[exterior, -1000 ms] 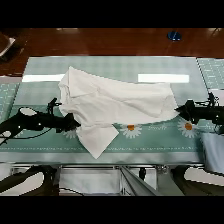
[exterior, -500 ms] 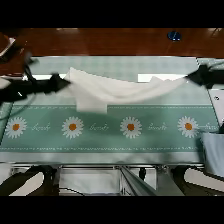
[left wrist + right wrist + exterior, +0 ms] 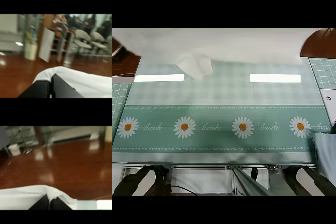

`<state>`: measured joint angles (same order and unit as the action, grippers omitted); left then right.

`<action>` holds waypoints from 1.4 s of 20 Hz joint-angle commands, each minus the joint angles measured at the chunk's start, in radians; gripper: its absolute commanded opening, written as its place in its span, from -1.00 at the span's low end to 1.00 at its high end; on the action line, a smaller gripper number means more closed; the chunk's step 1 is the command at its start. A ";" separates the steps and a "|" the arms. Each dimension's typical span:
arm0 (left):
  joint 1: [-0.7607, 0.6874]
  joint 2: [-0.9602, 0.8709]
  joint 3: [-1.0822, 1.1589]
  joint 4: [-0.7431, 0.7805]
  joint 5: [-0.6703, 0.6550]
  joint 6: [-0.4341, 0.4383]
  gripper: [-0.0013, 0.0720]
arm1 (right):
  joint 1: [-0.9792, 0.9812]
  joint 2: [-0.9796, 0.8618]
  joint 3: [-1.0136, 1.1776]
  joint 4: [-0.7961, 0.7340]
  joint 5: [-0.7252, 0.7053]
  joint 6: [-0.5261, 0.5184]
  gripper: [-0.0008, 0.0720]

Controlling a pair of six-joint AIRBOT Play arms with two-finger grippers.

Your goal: Fold the shirts.

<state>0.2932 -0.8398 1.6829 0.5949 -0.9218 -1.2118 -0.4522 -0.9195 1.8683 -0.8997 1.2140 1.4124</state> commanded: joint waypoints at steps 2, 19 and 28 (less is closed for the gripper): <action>0.140 0.216 0.073 0.292 -0.056 -0.066 -0.92 | 0.000 0.229 0.038 -0.204 0.084 0.052 -0.88; -0.076 0.264 -0.662 0.621 -0.053 -0.311 -0.92 | 0.001 0.444 -0.694 -0.084 0.132 0.014 -0.88; -0.285 -0.463 -0.524 0.480 0.339 -0.293 -0.92 | 0.002 -0.198 -0.817 0.178 -0.241 -0.217 -0.88</action>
<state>0.0628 -1.0821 1.0760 1.1210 -0.6899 -1.5063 -0.4503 -0.8989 1.0485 -0.8295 1.0908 1.2697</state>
